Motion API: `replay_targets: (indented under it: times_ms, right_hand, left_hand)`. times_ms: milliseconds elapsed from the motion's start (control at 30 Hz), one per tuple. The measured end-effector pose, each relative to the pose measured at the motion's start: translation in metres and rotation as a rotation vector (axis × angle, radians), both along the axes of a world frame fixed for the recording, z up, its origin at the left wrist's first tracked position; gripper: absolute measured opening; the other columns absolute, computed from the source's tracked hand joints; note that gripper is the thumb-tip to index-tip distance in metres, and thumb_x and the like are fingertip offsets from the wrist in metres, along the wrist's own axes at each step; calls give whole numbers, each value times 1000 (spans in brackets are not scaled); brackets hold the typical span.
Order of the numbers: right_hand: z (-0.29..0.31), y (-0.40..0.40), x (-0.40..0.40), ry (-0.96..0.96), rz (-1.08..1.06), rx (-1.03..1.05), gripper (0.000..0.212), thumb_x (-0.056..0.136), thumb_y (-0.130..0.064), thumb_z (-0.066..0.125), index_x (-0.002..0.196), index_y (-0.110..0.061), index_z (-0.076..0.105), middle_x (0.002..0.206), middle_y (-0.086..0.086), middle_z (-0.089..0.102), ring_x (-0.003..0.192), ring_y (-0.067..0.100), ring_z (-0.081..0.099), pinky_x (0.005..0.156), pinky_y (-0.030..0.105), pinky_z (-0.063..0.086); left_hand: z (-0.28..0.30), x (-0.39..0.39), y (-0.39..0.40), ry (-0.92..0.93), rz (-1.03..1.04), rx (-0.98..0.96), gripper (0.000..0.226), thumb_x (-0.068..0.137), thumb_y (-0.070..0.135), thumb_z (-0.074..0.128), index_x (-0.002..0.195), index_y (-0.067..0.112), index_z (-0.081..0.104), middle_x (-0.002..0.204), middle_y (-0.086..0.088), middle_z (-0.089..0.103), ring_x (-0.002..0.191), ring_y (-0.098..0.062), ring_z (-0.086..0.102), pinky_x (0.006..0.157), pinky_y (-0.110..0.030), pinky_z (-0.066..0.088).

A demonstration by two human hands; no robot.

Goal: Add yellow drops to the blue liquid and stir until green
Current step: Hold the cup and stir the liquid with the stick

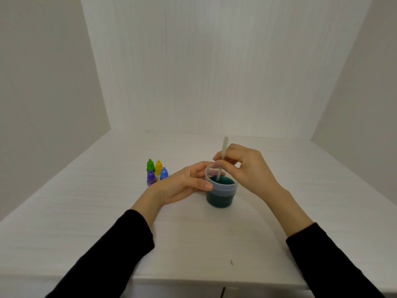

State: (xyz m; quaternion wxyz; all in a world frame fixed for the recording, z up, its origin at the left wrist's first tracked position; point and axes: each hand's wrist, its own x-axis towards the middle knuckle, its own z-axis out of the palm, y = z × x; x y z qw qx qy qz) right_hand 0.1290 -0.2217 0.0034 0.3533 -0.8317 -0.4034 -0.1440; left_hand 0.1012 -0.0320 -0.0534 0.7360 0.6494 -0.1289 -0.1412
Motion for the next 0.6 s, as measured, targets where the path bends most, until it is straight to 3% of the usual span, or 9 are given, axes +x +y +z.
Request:
replay_targets:
  times_ms: [200, 400, 600]
  right_hand:
    - [3, -5, -2, -38, 4, -11, 8, 85, -21, 66, 86, -17, 73, 75, -2, 63, 68, 17, 59, 67, 39, 53]
    - [2, -5, -6, 113, 155, 74, 7, 82, -16, 70, 85, -17, 76, 77, -1, 68, 71, 14, 61, 67, 25, 50]
    - [-2, 0, -1, 222, 117, 92, 9, 83, -23, 69, 92, -21, 73, 88, -7, 72, 84, 7, 66, 78, 22, 54]
  left_hand:
    - [0, 0, 0, -6, -1, 20, 68, 70, 14, 73, 134, 18, 50, 135, -2, 60, 128, -19, 54, 97, -28, 47]
    - [0, -1, 1, -33, 6, 31, 65, 79, 0, 61, 140, 13, 44, 141, -8, 54, 128, -21, 53, 99, -32, 46]
    - [1, -2, 0, -29, -1, 12, 68, 79, 0, 61, 141, 20, 44, 142, -2, 54, 132, -19, 50, 105, -36, 44]
